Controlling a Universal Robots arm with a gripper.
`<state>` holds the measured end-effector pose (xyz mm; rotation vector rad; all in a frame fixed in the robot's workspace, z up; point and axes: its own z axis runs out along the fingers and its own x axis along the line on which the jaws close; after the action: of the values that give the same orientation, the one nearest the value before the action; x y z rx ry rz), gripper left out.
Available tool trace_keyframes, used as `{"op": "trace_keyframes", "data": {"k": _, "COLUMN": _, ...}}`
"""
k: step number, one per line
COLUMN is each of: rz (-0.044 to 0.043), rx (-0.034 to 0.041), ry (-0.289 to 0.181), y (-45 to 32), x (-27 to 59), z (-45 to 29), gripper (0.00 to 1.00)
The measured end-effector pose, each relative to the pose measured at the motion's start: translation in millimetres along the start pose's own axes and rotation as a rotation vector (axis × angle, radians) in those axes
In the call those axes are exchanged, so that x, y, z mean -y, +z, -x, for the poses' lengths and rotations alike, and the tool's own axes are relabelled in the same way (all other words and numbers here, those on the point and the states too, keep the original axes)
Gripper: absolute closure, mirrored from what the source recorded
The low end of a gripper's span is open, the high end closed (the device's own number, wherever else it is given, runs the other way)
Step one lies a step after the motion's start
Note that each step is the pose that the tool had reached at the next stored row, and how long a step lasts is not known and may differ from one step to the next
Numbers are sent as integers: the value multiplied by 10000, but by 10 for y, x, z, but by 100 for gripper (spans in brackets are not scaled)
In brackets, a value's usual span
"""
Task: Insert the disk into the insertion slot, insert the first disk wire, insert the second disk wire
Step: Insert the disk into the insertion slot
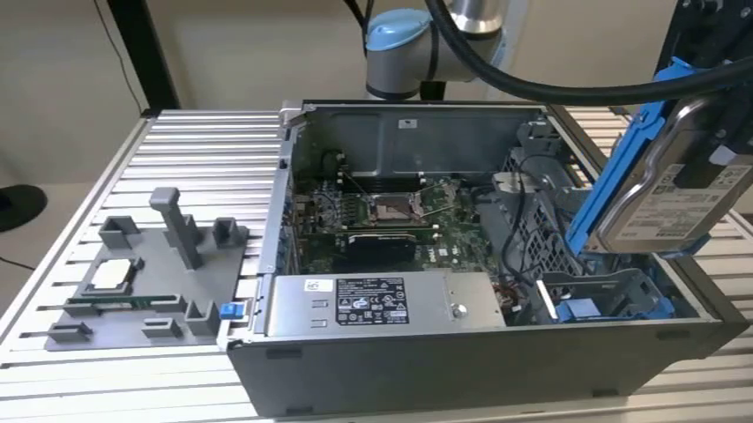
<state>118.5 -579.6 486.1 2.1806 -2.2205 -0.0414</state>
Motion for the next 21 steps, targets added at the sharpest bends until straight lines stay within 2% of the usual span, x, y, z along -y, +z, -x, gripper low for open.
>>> {"op": "trace_keyframes", "data": {"k": 7, "rz": 0, "rx": 4, "ry": 0, "y": 27, "x": 59, "z": -13, "gripper": 100}}
{"op": "trace_keyframes", "data": {"k": 14, "rz": 0, "rx": 5, "ry": 1, "y": 80, "x": 78, "z": -21, "gripper": 100}}
{"op": "trace_keyframes", "data": {"k": 21, "rz": 0, "rx": 6, "ry": 0, "y": 186, "x": 87, "z": -22, "gripper": 100}}
